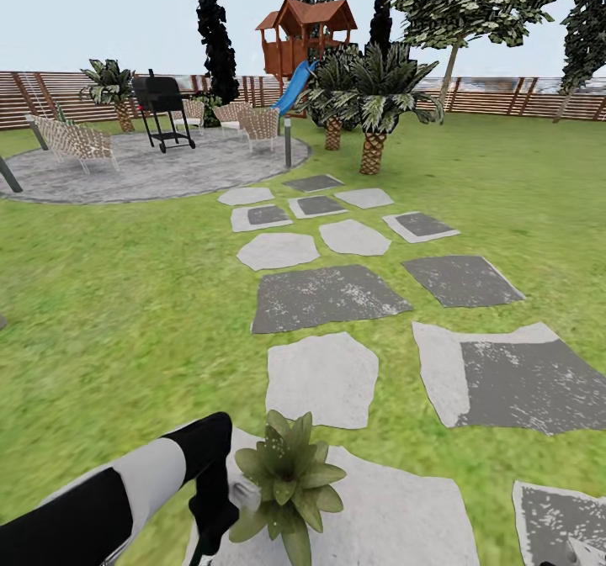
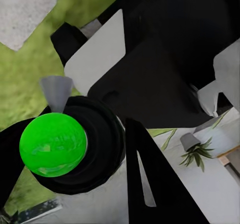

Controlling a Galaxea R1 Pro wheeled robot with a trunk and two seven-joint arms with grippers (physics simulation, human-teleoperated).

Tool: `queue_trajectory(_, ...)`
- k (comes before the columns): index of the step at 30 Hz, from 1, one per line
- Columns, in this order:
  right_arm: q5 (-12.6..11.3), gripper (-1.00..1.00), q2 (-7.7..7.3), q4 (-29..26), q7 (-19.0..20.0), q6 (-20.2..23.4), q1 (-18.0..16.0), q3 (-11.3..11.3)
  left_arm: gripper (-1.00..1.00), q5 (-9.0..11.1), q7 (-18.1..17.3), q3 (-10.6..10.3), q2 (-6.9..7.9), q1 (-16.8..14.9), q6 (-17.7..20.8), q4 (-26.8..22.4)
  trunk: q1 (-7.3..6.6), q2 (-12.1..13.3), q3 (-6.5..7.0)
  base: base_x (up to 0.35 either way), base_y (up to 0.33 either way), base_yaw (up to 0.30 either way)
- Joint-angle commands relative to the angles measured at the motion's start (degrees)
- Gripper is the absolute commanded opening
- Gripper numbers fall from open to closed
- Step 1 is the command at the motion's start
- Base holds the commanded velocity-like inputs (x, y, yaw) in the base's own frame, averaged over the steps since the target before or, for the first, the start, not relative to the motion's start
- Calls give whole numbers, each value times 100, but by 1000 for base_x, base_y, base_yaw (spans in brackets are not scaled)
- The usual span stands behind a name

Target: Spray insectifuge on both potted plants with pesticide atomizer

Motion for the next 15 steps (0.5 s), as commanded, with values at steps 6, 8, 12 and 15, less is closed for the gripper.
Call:
queue_trajectory(6,56,100,0,-5,59,15,-7,-6,-100,-57,60,96,0,-131,37,-42,0,-3,-5,0,0,0)
queue_trajectory(8,57,100,0,-5,59,15,-6,-6,-100,-57,61,98,0,-181,39,-43,0,-3,-5,0,0,0)
queue_trajectory(12,57,100,0,-5,59,15,-6,-6,-100,-57,62,104,-2,-374,44,-43,0,-3,-5,0,0,0)
queue_trajectory(15,58,100,0,-5,59,15,-6,-6,-100,-57,62,242,-4,-547,45,-43,0,-3,-5,0,0,0)
